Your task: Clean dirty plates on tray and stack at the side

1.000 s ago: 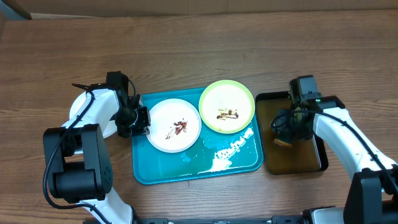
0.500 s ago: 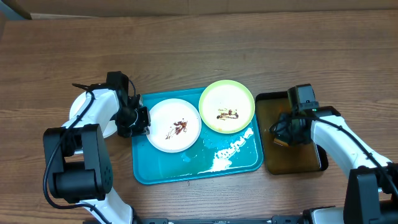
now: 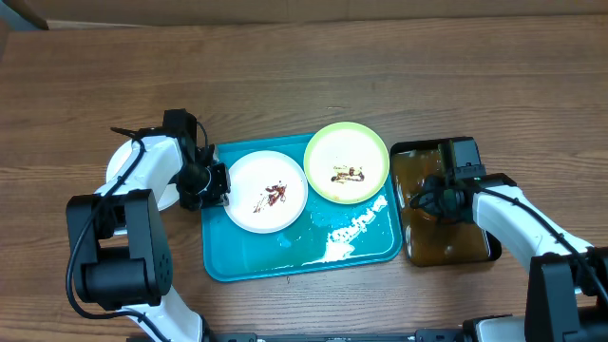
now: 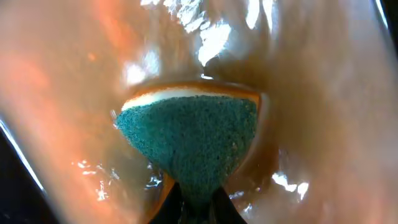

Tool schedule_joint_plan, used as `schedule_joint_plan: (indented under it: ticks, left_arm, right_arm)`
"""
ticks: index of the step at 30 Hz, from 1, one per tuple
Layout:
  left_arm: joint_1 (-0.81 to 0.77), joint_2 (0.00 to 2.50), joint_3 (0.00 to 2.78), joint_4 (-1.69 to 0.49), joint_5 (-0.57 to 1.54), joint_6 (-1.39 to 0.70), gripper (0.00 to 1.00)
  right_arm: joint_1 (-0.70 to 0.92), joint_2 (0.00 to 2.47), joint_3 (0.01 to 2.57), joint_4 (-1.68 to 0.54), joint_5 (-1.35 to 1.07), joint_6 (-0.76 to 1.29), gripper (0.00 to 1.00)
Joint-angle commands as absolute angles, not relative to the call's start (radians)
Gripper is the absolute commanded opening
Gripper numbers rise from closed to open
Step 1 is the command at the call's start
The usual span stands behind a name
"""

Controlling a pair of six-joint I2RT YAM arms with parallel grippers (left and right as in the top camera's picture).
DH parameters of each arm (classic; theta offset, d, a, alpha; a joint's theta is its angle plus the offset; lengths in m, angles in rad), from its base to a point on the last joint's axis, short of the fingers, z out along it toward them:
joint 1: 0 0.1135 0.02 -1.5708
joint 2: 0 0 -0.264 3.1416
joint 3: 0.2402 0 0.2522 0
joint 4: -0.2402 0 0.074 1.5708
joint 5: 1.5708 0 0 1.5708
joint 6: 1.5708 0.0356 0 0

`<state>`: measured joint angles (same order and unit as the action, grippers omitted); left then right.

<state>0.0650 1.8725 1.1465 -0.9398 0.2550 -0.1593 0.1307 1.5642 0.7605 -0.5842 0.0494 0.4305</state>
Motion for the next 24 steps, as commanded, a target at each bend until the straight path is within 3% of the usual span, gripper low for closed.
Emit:
schedule_joint_plan:
  ticks: [1,9,19,22,24]
  left_arm:
    - [0.057,1.892,1.139,-0.942,0.263,-0.181,0.04]
    - [0.057,1.892,1.139,-0.942,0.263,-0.180,0.04]
    - [0.057,1.892,1.139,-0.937,0.263,-0.181,0.11]
    - [0.057,1.892,1.139,-0.937,0.263,-0.181,0.18]
    - [0.057,1.892,1.139,-0.934,0.263,-0.181,0.29]
  right_arm:
    - [0.129,1.566,0.812,-0.651,0.026,0.385,0.04]
    - [0.129,1.565,1.050,-0.887,0.013,0.363,0.04]
    - [0.129,1.568,0.898,-0.839,0.017,0.363,0.04]
    - [0.129,1.568,0.812,-0.753,0.017,0.363,0.04]
    - [0.129,1.568,0.767,-0.704,0.017,0.363,0.04]
